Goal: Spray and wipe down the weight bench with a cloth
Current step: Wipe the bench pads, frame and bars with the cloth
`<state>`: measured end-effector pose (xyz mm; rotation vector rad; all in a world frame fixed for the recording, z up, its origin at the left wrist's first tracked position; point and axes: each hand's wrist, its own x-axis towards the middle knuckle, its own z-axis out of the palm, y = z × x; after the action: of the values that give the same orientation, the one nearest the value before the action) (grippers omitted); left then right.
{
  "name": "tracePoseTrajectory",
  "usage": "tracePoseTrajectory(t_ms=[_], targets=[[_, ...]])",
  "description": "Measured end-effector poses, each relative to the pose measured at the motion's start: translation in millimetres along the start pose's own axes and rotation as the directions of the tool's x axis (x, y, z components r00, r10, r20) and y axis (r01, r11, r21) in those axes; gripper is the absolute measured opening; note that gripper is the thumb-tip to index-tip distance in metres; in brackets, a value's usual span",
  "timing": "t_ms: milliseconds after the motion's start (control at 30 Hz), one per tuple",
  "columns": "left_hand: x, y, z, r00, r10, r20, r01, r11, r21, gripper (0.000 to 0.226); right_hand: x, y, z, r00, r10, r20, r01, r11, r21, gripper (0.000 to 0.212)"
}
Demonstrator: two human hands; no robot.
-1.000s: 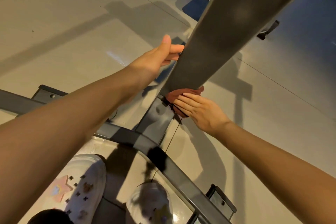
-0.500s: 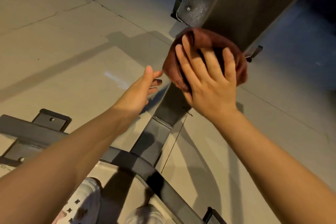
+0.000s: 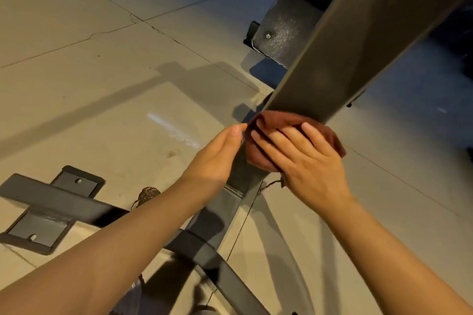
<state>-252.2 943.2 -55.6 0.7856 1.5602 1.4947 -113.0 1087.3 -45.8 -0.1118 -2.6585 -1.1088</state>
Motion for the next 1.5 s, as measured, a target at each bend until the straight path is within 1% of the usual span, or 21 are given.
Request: tracePoseTrajectory(t_ms=[67,133,233,333,400,433,533,567,633,700,767,833,900,967,1033,1100,1167,1233,1300,1400,1500], targets=[[-1.0,12.4,2.1,1.000,-0.001,0.006,0.001,0.999,-0.049,0.040,16.0,39.0,-35.8,0.993,0.073,-0.090,-0.077,0.996,-0.040,0.055],[-4.4,27.7,6.4,1.000,0.003,0.030,-0.001,0.998,-0.065,0.033,37.3,74.5,-67.5,0.983,0.119,-0.140,-0.130,0.989,-0.073,0.059],[-11.3,50.0,8.3,0.999,0.023,0.023,-0.022,0.999,-0.033,0.039,62.7,106.2,-95.0,0.945,0.217,-0.243,-0.242,0.967,-0.079,0.058],[-17.9,71.8,-1.8,0.999,0.021,-0.027,-0.019,0.997,0.078,0.046,67.2,102.1,-95.4,0.907,0.295,-0.300,-0.314,0.949,-0.018,0.055],[-30.1,82.0,-12.6,0.997,0.040,-0.068,-0.033,0.995,0.096,0.035,59.6,84.7,-84.2,0.901,0.345,-0.263,-0.337,0.938,0.077,0.063],[-38.9,84.9,-17.1,0.995,0.054,-0.080,-0.047,0.995,0.090,0.030,53.4,74.4,-77.8,0.917,0.333,-0.218,-0.315,0.942,0.115,0.066],[-65.7,87.8,-26.1,0.996,0.060,-0.070,-0.053,0.993,0.103,0.026,35.0,46.1,-68.8,0.980,0.198,-0.004,-0.193,0.961,0.197,0.076],[-73.0,87.7,-28.9,0.997,0.049,-0.064,-0.042,0.993,0.111,0.026,30.6,37.0,-69.9,0.986,0.153,0.068,-0.166,0.954,0.249,0.075],[-84.2,95.1,-34.3,0.998,0.023,-0.058,-0.015,0.991,0.131,0.029,23.3,24.7,-75.7,0.986,0.083,0.145,-0.131,0.921,0.366,0.056],[-91.3,110.6,-37.7,0.998,0.016,-0.059,-0.005,0.985,0.173,0.034,15.8,22.9,-85.9,0.982,0.098,0.164,-0.167,0.857,0.487,0.035],[-100.4,133.0,-37.5,0.998,0.025,-0.061,-0.011,0.978,0.209,0.034,7.1,26.2,-107.1,0.957,0.222,0.185,-0.289,0.738,0.610,0.024],[-112.4,160.0,-32.7,0.998,0.051,-0.042,-0.039,0.969,0.244,0.036,0.1,29.1,-140.3,0.897,0.368,0.246,-0.429,0.582,0.691,0.025],[-124.7,187.4,-22.2,0.998,0.065,-0.010,-0.060,0.961,0.271,0.036,-2.5,30.8,-177.0,0.829,0.501,0.249,-0.496,0.453,0.741,0.030],[-139.3,212.7,-5.9,1.000,0.022,0.020,-0.027,0.959,0.283,0.038,-1.2,33.1,-209.7,0.771,0.608,0.189,-0.490,0.376,0.787,0.036],[-155.0,232.8,11.8,0.997,-0.061,0.050,0.046,0.967,0.250,0.042,-0.3,35.6,-233.9,0.722,0.682,0.117,-0.442,0.324,0.836,0.045],[-168.6,250.9,25.7,0.990,-0.111,0.087,0.097,0.984,0.152,0.043,1.7,41.7,-255.3,0.664,0.743,0.078,-0.400,0.265,0.877,0.048],[-177.4,271.7,34.6,0.990,-0.104,0.095,0.109,0.993,-0.045,0.040,3.9,53.2,-277.6,0.613,0.790,0.028,-0.363,0.249,0.898,0.049],[-181.0,298.0,39.8,0.997,-0.052,0.052,0.064,0.963,-0.261,0.033,5.3,68.5,-299.9,0.564,0.825,-0.046,-0.313,0.265,0.912,0.051],[-180.5,324.2,43.0,0.999,0.044,-0.011,-0.045,0.935,-0.351,0.025,7.3,82.3,-321.3,0.537,0.834,-0.126,-0.260,0.306,0.916,0.054],[-179.3,352.9,44.8,0.986,0.168,-0.018,-0.165,0.928,-0.335,0.030,12.8,89.8,-341.7,0.531,0.822,-0.207,-0.178,0.347,0.921,0.063],[-180.2,358.6,39.5,0.986,0.169,-0.009,-0.166,0.952,-0.258,0.034,22.2,82.6,-341.4,0.538,0.801,-0.262,-0.139,0.391,0.910,0.067]])
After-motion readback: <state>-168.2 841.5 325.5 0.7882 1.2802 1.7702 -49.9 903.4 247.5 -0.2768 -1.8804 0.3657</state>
